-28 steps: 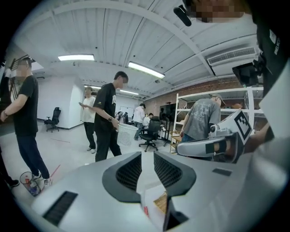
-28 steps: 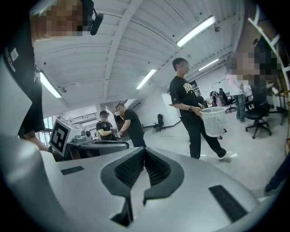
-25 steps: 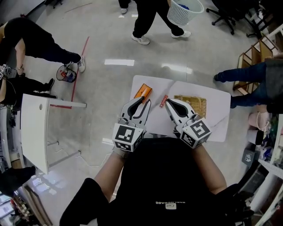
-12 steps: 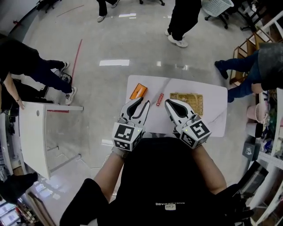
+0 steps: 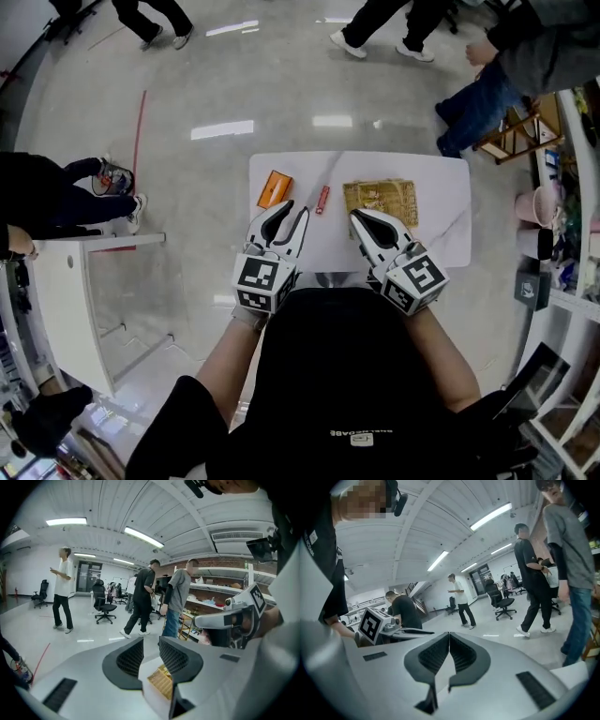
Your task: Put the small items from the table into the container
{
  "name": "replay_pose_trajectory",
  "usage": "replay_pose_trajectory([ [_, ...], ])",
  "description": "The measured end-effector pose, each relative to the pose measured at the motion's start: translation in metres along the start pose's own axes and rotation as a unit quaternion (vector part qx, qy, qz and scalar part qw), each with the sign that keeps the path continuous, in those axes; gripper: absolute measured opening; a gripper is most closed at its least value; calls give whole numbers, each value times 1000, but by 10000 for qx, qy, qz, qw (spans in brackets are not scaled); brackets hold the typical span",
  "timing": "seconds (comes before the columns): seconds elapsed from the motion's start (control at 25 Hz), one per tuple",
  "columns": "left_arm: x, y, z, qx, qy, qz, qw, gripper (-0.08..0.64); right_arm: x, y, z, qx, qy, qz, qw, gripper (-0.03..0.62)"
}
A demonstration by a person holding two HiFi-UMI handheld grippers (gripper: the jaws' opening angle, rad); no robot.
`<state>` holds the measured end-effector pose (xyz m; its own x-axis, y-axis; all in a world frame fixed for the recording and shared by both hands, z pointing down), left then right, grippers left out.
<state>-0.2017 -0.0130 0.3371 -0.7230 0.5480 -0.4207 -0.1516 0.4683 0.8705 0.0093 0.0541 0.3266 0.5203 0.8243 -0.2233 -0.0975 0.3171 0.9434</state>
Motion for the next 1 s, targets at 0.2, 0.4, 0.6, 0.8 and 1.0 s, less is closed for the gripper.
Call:
replay_pose_trajectory([
  [0.2, -20, 5, 0, -60, 145, -214, 9996, 87, 15, 8, 7, -110, 288, -71, 9995, 11],
  [0.4, -46, 13, -1, -174, 265, -500, 9982, 89, 31, 13, 15, -222, 511, -147, 9983, 11],
  [0.6, -74, 28, -4, -297, 392, -815, 9955, 93, 51, 24, 25, -324, 841, -245, 9956, 11],
  [0.8, -104, 53, -7, -304, 430, -1215, 9912, 112, 67, 36, 30, -445, 1073, -367, 9926, 11],
  [1.0, -134, 81, -10, -243, 445, -1599, 9858, 124, 83, 50, 36, -615, 1322, -502, 9880, 11],
])
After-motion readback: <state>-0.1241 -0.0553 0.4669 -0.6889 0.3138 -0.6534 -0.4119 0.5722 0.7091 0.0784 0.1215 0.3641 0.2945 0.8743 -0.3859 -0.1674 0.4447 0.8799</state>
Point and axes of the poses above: the fingertips, and each gripper's own axes: x backward along the fingers, z to its right, y out of its underside, the point moved 10 cm from there along x, backward along the fingers, and after that the axes turned 6 degrees about x, right-handed, at the moved point
